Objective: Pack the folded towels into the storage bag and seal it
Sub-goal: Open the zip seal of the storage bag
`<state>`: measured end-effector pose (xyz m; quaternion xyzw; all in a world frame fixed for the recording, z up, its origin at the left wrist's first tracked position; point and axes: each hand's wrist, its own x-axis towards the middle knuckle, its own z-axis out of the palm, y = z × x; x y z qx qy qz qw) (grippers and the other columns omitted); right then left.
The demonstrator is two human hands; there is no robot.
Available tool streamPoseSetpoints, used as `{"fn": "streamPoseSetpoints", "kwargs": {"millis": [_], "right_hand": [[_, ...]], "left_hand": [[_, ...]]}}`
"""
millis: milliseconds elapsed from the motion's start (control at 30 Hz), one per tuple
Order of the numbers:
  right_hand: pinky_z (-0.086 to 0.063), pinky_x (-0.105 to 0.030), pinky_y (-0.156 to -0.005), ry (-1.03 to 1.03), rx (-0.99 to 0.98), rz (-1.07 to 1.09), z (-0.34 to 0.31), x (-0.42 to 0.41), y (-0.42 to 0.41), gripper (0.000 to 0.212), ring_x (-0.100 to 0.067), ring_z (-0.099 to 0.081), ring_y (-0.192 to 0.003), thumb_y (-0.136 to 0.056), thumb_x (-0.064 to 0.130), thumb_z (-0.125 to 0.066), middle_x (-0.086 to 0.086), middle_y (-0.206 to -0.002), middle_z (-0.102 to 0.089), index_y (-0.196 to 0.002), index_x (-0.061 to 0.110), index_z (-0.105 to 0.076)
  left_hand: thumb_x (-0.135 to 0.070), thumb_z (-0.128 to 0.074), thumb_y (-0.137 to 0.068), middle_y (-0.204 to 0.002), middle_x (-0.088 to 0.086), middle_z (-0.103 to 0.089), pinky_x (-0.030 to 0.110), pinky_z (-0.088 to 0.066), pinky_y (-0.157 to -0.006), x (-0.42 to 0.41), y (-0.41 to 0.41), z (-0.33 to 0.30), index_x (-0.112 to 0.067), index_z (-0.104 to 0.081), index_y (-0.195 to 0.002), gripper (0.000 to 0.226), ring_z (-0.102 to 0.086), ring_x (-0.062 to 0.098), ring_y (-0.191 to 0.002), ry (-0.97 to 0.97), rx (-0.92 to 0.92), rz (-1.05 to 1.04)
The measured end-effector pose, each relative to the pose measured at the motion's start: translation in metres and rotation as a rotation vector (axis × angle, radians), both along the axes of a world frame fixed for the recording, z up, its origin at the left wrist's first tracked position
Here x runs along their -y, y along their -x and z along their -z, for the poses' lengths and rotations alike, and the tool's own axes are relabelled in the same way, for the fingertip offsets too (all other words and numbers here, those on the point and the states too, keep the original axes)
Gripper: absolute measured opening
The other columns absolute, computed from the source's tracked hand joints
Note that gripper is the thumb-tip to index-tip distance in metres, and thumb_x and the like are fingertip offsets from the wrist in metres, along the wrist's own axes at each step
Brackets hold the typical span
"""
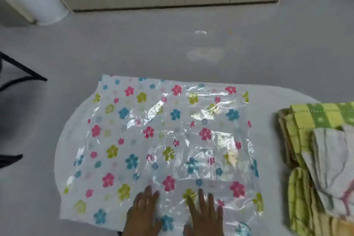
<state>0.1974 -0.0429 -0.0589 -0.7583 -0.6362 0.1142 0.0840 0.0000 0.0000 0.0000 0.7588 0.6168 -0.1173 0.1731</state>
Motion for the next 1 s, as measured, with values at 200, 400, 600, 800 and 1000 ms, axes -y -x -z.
{"fn": "streamPoseSetpoints", "kwargs": {"millis": [200,400,600,800,1000], "right_hand": [[-0.015,-0.075,-0.117,0.079,-0.017,-0.117,0.069,-0.005,0.002,0.074,-0.047,-0.012,-0.156,-0.094,0.051,-0.048,-0.015,-0.171,-0.019,-0.162,0.027,-0.03],[-0.012,-0.077,-0.117,-0.054,0.004,-0.145,0.075,-0.001,0.004,0.086,-0.049,-0.013,-0.156,-0.085,0.06,-0.053,-0.018,-0.171,-0.02,-0.161,0.023,-0.034],[-0.029,-0.076,-0.111,-0.15,0.081,-0.521,0.073,0.001,0.008,0.058,-0.034,-0.039,-0.15,-0.094,0.048,-0.057,-0.006,-0.161,-0.046,-0.149,0.029,-0.053],[-0.038,-0.071,-0.108,-0.278,0.118,-0.506,0.071,0.004,0.008,0.046,-0.036,-0.052,-0.141,-0.103,0.049,-0.048,-0.006,-0.148,-0.061,-0.134,0.023,-0.07],[-0.043,-0.058,-0.109,-0.021,0.17,-0.527,0.034,-0.001,0.011,0.058,-0.036,-0.047,-0.141,-0.104,0.055,-0.028,-0.006,-0.15,-0.057,-0.144,0.027,-0.059]], "left_hand": [[-0.064,-0.038,-0.09,-0.164,0.015,-0.014,0.069,-0.018,-0.112,-0.029,0.031,0.101,-0.02,-0.02,-0.157,0.082,-0.024,0.044,-0.144,-0.079,-0.091,0.255],[-0.063,-0.037,-0.089,-0.165,0.008,-0.013,0.066,-0.017,-0.113,-0.028,0.042,0.122,-0.023,-0.02,-0.156,0.08,-0.018,0.036,-0.149,-0.238,0.015,0.286],[-0.054,-0.038,-0.091,-0.154,0.007,-0.034,0.065,-0.017,-0.113,-0.024,0.047,0.119,-0.021,-0.036,-0.151,0.069,-0.027,0.03,-0.146,-0.317,0.218,0.356],[-0.054,-0.048,-0.087,-0.145,0.004,-0.039,0.056,-0.023,-0.115,-0.017,0.055,0.123,-0.025,-0.051,-0.132,0.053,-0.036,0.024,-0.137,-0.398,0.457,0.397],[-0.045,-0.057,-0.081,-0.121,0.002,-0.056,0.043,-0.041,-0.097,-0.013,0.055,0.11,-0.023,-0.061,-0.114,0.04,-0.051,0.021,-0.113,-0.455,0.456,0.519]]}}
